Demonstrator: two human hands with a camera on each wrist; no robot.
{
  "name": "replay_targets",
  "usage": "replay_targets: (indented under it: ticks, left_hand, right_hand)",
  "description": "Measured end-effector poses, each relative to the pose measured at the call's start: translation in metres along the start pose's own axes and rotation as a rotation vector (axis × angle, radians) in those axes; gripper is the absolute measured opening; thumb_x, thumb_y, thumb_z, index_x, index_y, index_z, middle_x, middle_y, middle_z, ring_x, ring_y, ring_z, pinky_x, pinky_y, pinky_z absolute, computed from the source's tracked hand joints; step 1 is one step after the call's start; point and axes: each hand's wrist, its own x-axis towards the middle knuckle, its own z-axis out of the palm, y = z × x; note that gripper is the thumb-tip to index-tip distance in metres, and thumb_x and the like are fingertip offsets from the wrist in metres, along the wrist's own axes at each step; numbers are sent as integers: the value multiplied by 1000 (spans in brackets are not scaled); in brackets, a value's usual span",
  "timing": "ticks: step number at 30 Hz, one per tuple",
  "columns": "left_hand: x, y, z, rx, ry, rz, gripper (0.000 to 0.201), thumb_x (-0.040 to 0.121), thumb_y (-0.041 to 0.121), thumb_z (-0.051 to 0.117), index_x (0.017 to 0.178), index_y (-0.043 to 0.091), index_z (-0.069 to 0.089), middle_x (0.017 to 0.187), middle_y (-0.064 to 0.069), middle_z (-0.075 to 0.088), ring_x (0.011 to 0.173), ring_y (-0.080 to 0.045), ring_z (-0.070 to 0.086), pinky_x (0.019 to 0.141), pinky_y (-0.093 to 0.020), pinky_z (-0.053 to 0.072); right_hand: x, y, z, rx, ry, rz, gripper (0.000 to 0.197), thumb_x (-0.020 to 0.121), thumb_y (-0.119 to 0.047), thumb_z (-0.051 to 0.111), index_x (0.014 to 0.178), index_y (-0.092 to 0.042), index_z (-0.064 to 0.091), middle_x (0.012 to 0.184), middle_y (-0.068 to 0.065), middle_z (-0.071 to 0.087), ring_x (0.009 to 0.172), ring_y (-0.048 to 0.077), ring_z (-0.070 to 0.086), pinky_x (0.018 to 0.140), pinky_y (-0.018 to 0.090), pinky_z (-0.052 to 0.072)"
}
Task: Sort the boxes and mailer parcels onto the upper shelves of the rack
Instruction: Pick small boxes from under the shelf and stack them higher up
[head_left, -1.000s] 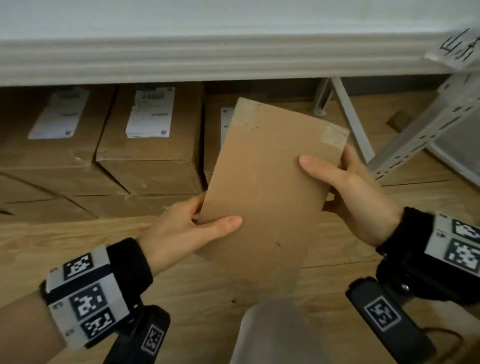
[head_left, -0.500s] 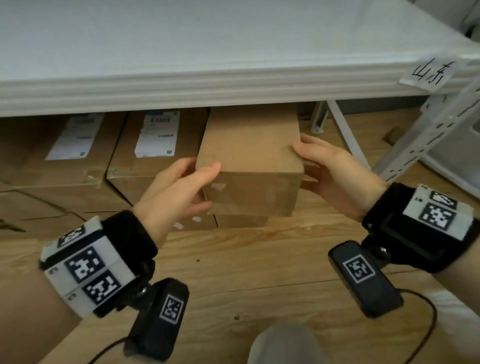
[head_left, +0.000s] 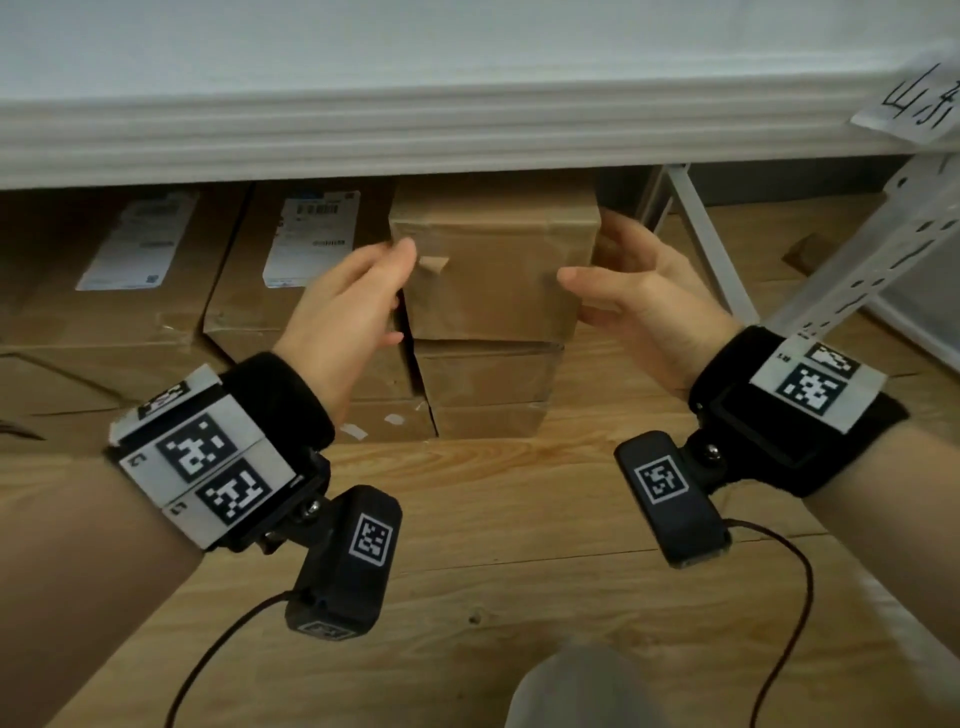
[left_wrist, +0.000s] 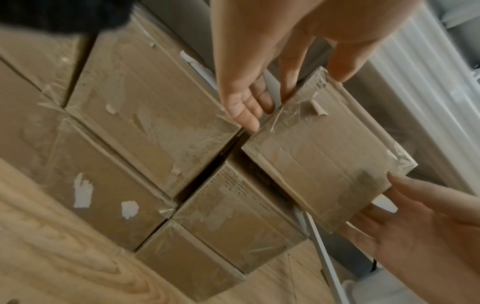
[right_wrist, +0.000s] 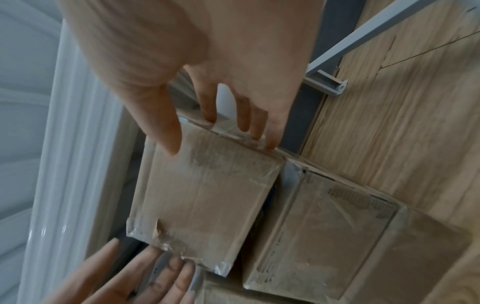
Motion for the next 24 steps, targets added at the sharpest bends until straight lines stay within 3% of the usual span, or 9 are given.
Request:
replay_targets:
  ticks: [3, 5, 10, 14, 17, 21, 24]
  left_hand:
    - [1, -6, -3, 31, 33, -29, 52, 87, 67, 44, 126, 34, 54, 118, 10, 62, 106, -6, 60, 85, -31, 51]
    - [3, -9, -5, 44, 47, -34, 59, 85, 71, 42, 126, 30, 56, 115, 9, 64, 102, -6, 62, 81, -30, 51]
    - [6, -13, -4, 84, 67, -17, 43, 87, 68, 44, 108, 36, 62, 105, 15, 68, 98, -5, 63, 74, -29, 49]
    - [7, -9, -1, 92, 77, -46, 32, 90, 59, 47, 105, 34, 61, 107, 12, 65, 95, -4, 63, 71, -27, 48]
    - [6, -1, -1, 95, 67, -122, 35, 89, 58, 50, 110, 33, 60, 109, 12, 65, 94, -4, 64, 70, -27, 49]
    - [1, 17, -5, 111, 45, -275, 20, 87, 57, 55, 95, 39, 56, 105, 12, 63, 94, -5, 65, 77, -30, 54]
    - [-9, 30, -13, 192, 32, -356, 37, 89, 56, 54, 110, 27, 58, 105, 10, 62, 96, -8, 64, 82, -32, 55]
  right_hand:
    - [-1, 8, 7, -48, 36, -35, 75, 72, -32, 74, 141, -28, 44, 136, -2, 56, 125, 15, 53, 104, 45, 45]
    - [-1, 14, 12, -88, 75, -53, 75, 73, -39, 73, 141, -26, 44, 133, -6, 58, 125, 13, 53, 105, 44, 45]
    - [-3, 23, 24, -166, 189, -62, 75, 75, -59, 67, 139, -31, 41, 133, -14, 54, 123, 6, 50, 105, 39, 44]
    - [-5, 17, 28, -221, 221, -53, 77, 77, -57, 66, 143, -28, 37, 130, -19, 50, 118, -3, 48, 98, 24, 43]
    - [-5, 6, 27, -268, 183, 24, 71, 82, -47, 69, 143, -26, 38, 136, -12, 52, 125, 8, 48, 106, 34, 41]
    - [-13, -16, 23, -381, 78, 192, 70, 84, -43, 69, 144, -29, 36, 140, -12, 49, 128, 8, 45, 108, 40, 38]
    - [-22, -37, 20, -530, 12, 304, 81, 84, -47, 67, 150, -25, 26, 150, -4, 40, 137, 15, 38, 111, 42, 35]
